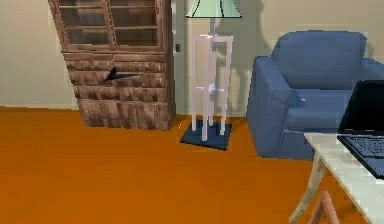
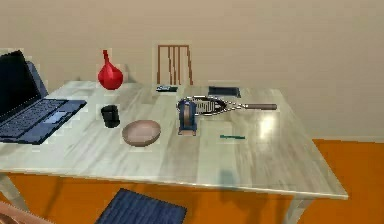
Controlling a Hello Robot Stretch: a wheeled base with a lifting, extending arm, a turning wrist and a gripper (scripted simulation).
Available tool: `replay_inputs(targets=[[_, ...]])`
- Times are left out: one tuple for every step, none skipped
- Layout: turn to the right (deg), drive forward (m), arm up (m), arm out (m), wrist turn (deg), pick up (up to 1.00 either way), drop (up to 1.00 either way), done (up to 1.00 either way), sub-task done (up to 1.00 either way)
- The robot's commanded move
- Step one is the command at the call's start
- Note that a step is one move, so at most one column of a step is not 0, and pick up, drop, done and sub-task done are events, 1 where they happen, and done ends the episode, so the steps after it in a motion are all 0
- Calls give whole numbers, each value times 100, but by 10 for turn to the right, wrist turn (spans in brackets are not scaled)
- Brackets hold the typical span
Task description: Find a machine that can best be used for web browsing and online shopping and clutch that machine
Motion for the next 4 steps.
replay_inputs(targets=[[90, 0, 0, 0, 0, 0, 0, 0, 0], [0, 60, 0, 0, 0, 0, 0, 0, 0], [360, 0, 0, 0, 0, 0, 0, 0, 0], [0, 40, 0, 0, 0, 0, 0, 0, 0]])
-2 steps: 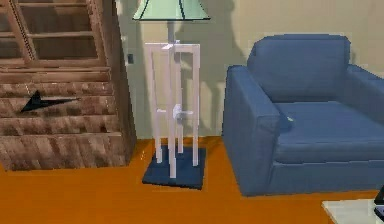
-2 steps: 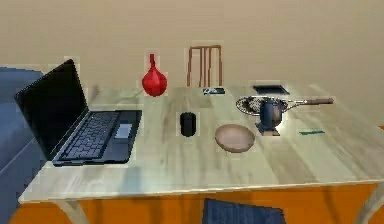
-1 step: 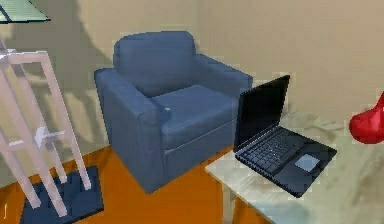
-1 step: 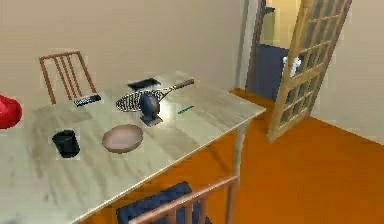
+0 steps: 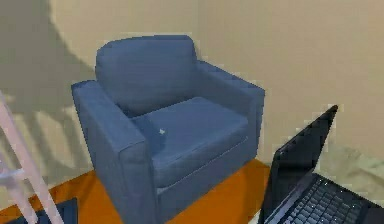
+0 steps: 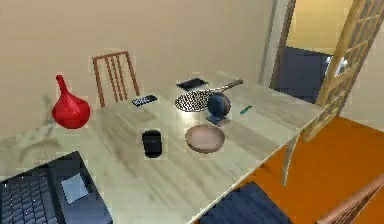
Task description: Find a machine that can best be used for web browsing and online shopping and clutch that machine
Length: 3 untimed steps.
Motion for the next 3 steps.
replay_inputs(targets=[[-360, 0, 0, 0, 0, 0, 0, 0, 0], [0, 0, 50, 0, 0, 0, 0, 0, 0], [0, 0, 36, 0, 0, 0, 0, 0, 0]])
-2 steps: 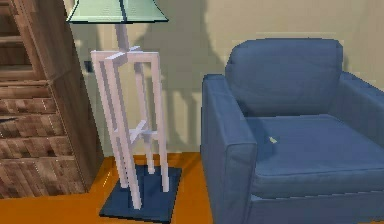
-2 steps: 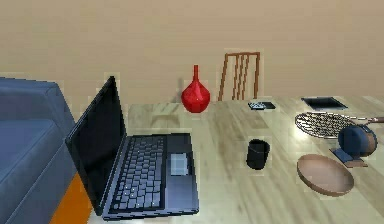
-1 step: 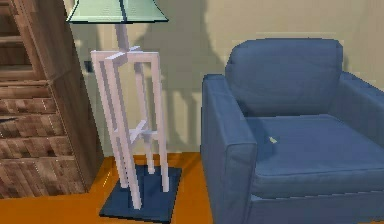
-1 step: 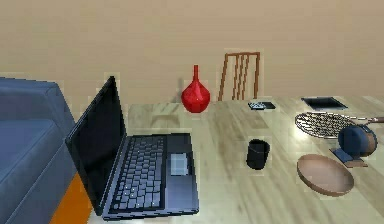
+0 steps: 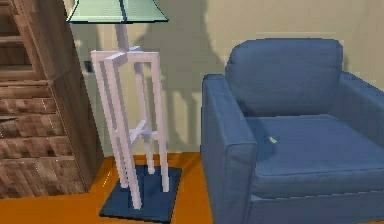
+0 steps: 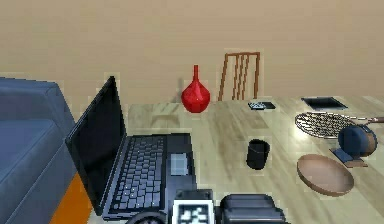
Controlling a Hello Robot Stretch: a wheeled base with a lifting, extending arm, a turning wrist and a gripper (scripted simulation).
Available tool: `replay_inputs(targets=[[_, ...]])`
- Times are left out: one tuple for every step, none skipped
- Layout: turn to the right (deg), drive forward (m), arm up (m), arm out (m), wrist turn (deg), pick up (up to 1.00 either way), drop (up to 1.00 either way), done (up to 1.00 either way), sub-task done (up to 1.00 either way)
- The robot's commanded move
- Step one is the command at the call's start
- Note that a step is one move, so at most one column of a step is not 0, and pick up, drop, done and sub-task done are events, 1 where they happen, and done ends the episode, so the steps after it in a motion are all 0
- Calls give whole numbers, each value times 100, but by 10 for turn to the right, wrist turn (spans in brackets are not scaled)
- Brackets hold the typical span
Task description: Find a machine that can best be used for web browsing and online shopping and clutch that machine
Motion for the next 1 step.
replay_inputs(targets=[[0, 0, 0, 12, 0, 0, 0, 0, 0]])
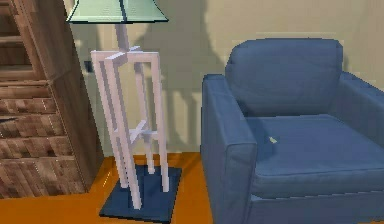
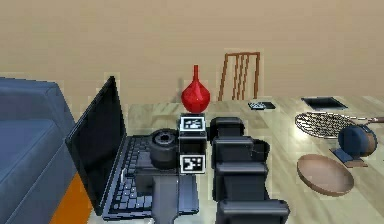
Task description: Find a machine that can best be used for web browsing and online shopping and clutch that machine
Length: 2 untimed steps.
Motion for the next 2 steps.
replay_inputs(targets=[[0, 0, 0, 0, 450, 0, 0, 0, 0], [0, 0, 0, 0, 450, 0, 0, 0, 0]])
